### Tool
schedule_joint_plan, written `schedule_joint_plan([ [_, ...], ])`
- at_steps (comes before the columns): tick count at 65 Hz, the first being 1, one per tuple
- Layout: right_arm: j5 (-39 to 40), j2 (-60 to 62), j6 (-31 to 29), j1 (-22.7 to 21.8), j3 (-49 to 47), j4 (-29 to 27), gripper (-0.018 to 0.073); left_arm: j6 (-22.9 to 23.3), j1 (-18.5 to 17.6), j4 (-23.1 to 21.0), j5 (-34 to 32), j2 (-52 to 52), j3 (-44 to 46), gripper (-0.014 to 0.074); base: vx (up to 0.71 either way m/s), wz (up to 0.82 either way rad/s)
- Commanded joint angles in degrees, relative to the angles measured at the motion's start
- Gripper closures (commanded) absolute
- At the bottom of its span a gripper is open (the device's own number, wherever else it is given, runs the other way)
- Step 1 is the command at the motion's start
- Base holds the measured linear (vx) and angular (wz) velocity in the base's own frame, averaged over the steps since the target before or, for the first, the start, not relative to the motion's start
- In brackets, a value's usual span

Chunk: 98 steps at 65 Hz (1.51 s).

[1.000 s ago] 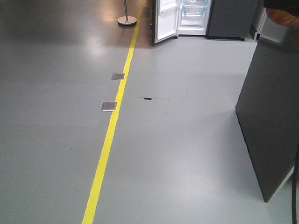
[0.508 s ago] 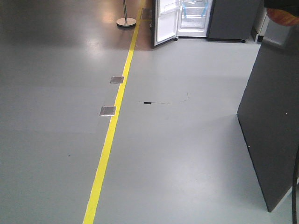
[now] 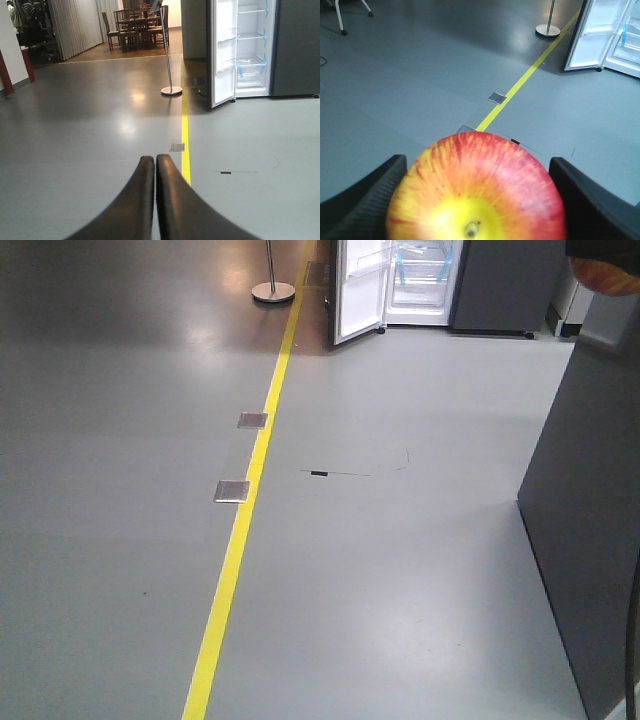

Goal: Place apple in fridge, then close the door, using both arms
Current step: 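Drive toward the open refrigerator along the yellow floor line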

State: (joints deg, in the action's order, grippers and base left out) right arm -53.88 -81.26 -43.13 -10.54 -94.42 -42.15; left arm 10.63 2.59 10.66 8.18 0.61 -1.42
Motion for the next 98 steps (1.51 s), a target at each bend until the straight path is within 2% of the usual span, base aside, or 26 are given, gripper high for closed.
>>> schedule_joint_plan([
  [1, 3.5, 1.9, -0.1, -0.3, -1.8, -2.7, 0.0440, 0.4, -0.4, -0.1, -3.8, 0.9, 1.2, 0.0603, 0.15, 0.02],
  [98, 3.5, 1.9, -0.1, -0.3, -1.8, -2.7, 0.0440, 0.4, -0.4, -0.1, -3.8, 0.9, 1.2, 0.0603, 0.15, -0.02],
])
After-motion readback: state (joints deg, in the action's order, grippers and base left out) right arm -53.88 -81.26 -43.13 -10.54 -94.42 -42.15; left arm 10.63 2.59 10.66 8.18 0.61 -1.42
